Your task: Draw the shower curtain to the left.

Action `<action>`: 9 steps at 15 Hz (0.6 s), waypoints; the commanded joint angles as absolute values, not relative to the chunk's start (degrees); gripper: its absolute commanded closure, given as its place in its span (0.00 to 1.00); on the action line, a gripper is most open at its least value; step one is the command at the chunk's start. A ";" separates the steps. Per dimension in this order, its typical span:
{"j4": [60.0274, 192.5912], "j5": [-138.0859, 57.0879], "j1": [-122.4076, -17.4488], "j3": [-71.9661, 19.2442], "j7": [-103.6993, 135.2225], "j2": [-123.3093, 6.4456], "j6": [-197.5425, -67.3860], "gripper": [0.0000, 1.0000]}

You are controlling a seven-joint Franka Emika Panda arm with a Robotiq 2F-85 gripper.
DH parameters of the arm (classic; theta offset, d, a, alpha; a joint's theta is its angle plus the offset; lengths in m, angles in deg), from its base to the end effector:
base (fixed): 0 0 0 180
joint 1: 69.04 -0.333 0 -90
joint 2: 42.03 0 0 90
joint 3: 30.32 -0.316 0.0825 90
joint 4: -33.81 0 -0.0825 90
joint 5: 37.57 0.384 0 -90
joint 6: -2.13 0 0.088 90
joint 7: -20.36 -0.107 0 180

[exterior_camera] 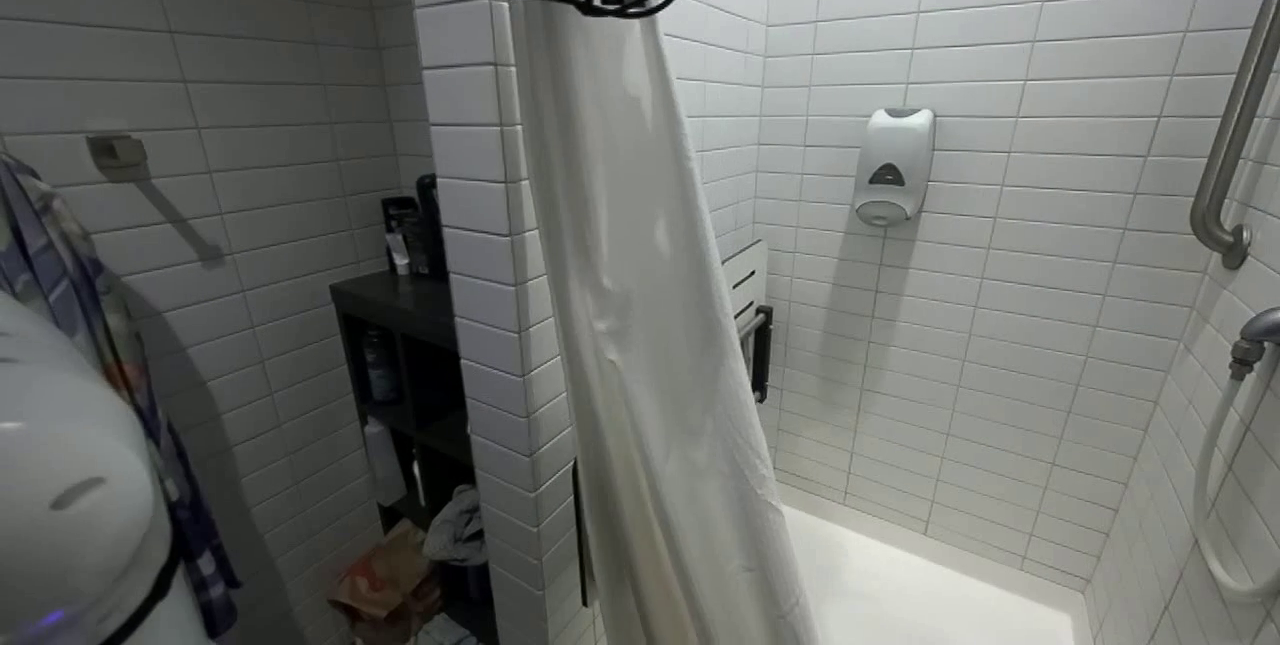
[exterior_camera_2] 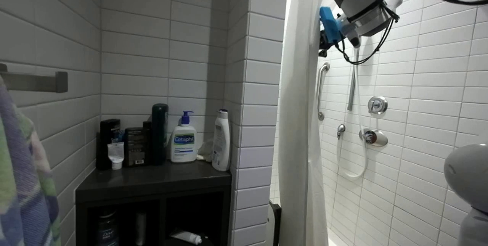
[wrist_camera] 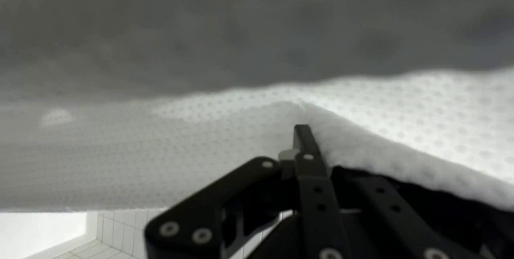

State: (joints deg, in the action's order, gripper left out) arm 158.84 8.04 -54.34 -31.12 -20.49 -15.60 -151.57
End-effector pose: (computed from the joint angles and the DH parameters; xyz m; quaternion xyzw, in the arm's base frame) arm 0.4433 -0.1314 0.6786 -0.6217 0.5786 -0.3433 0.4011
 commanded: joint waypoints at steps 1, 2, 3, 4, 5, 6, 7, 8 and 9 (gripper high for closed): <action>164.30 3.58 -57.00 -35.85 -23.27 -10.93 -157.88 1.00; 165.06 2.66 -57.54 -36.69 -24.06 -10.45 -158.93 1.00; 165.74 1.88 -58.04 -37.22 -24.58 -10.05 -159.81 1.00; 166.33 1.17 -58.41 -37.52 -25.33 -9.65 -160.44 1.00; 166.82 0.65 -58.75 -37.57 -25.82 -9.25 -160.94 1.00; 167.19 0.24 -59.01 -37.37 -26.29 -8.89 -161.26 1.00; 167.42 -0.13 -59.16 -37.12 -26.65 -8.60 -161.40 1.00; 167.61 -0.45 -59.15 -36.94 -26.97 -8.35 -161.38 1.00; 167.88 -0.89 -59.18 -36.63 -26.92 -8.01 -160.89 1.00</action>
